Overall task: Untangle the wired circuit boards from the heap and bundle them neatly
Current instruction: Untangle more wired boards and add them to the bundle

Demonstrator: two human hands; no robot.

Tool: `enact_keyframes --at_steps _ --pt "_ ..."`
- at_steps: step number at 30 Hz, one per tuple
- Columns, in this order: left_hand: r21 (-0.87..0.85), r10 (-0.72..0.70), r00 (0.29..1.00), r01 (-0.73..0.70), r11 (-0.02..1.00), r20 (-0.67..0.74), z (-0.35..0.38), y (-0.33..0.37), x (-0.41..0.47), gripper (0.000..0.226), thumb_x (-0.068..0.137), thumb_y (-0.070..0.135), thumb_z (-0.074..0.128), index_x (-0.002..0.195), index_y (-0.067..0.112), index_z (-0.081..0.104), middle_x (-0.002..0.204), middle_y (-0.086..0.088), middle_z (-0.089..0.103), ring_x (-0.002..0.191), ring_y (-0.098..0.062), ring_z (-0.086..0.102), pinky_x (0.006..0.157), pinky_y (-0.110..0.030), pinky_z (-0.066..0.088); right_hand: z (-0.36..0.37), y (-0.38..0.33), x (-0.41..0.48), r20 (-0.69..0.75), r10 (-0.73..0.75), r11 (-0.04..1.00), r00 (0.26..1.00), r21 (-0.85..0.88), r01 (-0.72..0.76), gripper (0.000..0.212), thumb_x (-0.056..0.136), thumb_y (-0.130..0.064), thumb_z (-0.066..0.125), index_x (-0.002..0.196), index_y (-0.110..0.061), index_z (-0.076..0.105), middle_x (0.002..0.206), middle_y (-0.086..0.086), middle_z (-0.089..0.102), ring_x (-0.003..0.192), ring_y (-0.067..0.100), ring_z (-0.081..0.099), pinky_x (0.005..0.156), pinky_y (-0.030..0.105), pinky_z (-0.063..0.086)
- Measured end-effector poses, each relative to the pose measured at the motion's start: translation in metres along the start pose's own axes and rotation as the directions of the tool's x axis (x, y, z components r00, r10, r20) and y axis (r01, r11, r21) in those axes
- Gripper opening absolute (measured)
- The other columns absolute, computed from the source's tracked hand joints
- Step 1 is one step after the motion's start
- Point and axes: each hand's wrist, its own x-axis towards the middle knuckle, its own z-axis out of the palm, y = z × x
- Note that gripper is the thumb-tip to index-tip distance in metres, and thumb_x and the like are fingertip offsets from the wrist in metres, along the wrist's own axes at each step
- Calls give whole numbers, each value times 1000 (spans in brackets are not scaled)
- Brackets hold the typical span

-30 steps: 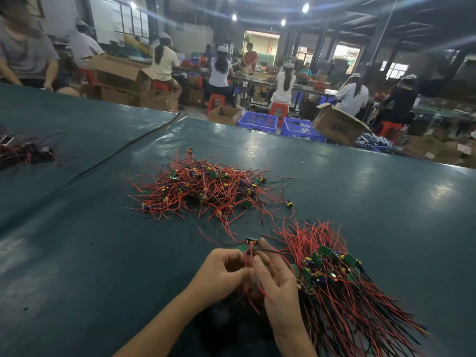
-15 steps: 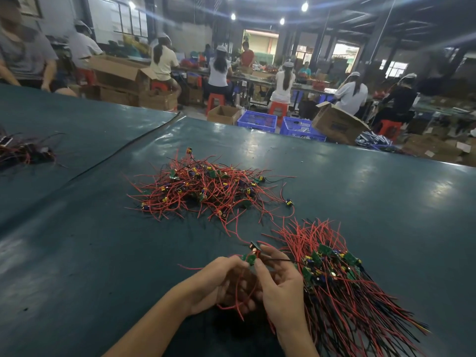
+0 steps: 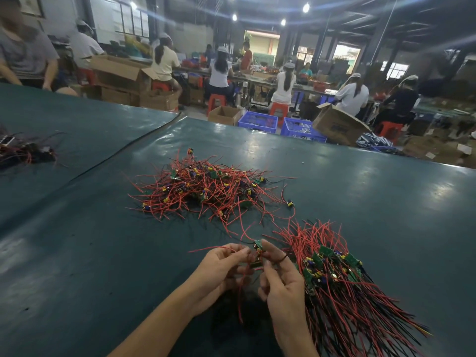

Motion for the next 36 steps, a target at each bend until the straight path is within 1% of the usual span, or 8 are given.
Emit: enact_keyframes --at_steps 3,8,11,17,23,29,33,36 --pt "2 0 1000 0 1000 4 1 -1 -2 31 74 30 69 96 9 60 90 -7 71 75 -17 65 63 -28 55 0 1 1 -7 36 998 999 51 -36 38 98 7 43 97 -13 75 51 1 47 41 5 35 36 19 30" --pt "-115 -33 999 31 993 -10 -2 6 -2 30 77 27 70 94 8 55 87 -10 72 66 -19 68 55 -26 56 -3 -12 2 -83 56 974 995 225 -36 26 80 -9 63 103 -13 74 78 -3 68 46 8 49 34 19 34" --pt "-188 -16 996 -1 982 -91 -6 8 0 31 73 23 72 94 8 54 81 -9 72 60 -17 67 48 -23 53 -6 -15 4 -188 55 960 981 279 -1 24 85 -3 63 104 -14 72 81 -4 69 47 7 50 36 19 35" --pt "-235 101 957 -168 957 -272 -23 16 6 10 86 15 67 88 7 61 81 -12 73 61 -17 69 49 -21 55 -11 -16 7 -367 7 968 930 236 85 23 87 4 64 100 -14 71 87 -1 63 46 5 44 38 19 36" --pt "-62 266 864 -321 945 -427 -27 18 5 28 76 22 75 93 4 63 78 -11 74 64 -18 71 49 -20 54 -10 -13 7 -421 -109 976 901 127 177 23 88 3 66 100 -16 72 75 -8 63 41 6 42 39 18 38" --pt "-17 293 836 -339 941 -464 -27 19 6 17 85 22 70 87 8 60 75 -8 74 57 -20 70 43 -22 52 -7 -10 4 -420 -188 974 888 34 223 28 87 0 68 108 -19 70 56 -9 57 46 5 49 40 16 41" --pt "-25 326 825 -380 925 -462 -28 22 5 18 89 25 65 90 8 58 70 -4 71 53 -19 68 44 -23 53 -7 -8 4 -419 -230 969 879 -12 248 31 87 2 67 111 -18 68 66 -9 70 51 4 60 46 15 47" --pt "-65 343 763 -448 892 -548 -32 25 5 15 95 23 58 95 9 53 74 -9 65 52 -18 68 43 -22 53 -13 -8 7 -472 -213 968 856 14 249 34 87 2 67 115 -18 67 69 -6 72 51 5 60 52 15 51"
